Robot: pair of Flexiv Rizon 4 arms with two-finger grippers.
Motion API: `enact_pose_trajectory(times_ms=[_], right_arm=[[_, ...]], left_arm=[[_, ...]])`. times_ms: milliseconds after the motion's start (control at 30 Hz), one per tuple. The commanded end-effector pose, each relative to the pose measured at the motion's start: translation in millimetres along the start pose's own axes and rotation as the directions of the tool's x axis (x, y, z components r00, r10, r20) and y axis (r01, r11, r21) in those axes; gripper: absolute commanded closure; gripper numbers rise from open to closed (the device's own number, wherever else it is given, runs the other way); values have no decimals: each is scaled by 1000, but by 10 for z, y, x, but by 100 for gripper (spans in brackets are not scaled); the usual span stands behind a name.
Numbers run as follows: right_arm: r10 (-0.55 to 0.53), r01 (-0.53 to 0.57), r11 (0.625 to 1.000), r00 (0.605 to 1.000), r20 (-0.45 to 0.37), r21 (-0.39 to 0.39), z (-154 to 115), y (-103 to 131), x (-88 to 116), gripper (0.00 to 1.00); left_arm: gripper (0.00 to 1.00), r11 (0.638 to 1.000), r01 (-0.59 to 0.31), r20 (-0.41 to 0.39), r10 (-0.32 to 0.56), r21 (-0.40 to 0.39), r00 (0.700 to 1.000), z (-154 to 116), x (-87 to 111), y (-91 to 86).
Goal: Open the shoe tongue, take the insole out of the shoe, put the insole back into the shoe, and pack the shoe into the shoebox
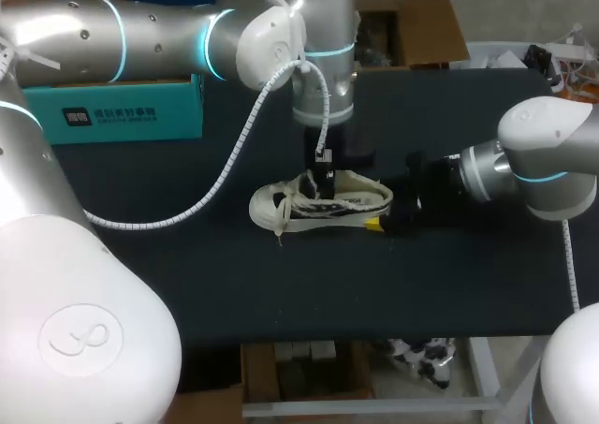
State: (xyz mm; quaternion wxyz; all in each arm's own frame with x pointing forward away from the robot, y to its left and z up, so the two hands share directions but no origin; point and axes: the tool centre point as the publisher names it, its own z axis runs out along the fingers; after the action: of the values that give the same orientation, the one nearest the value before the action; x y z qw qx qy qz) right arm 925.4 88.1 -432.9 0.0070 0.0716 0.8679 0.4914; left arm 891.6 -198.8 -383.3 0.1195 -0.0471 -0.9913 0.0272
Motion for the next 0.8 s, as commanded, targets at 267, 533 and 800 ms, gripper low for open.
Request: enact_pose_trajectory(times_ms=[267,533,800], right_arm=[[0,0,1000,1000,1,-4,61,-77,-28,100],[0,0,1000,1000,1,-4,61,-77,-28,100],[0,0,1000,1000,1,-4,61,-77,-28,100]], left_arm=[[75,1000,30,68,-30,2,997,307,-58,8],[70,999,34,197,-30,-18,980,562,-12,-56],[75,995,95,343,-81,-23,936,825,-223,-84]])
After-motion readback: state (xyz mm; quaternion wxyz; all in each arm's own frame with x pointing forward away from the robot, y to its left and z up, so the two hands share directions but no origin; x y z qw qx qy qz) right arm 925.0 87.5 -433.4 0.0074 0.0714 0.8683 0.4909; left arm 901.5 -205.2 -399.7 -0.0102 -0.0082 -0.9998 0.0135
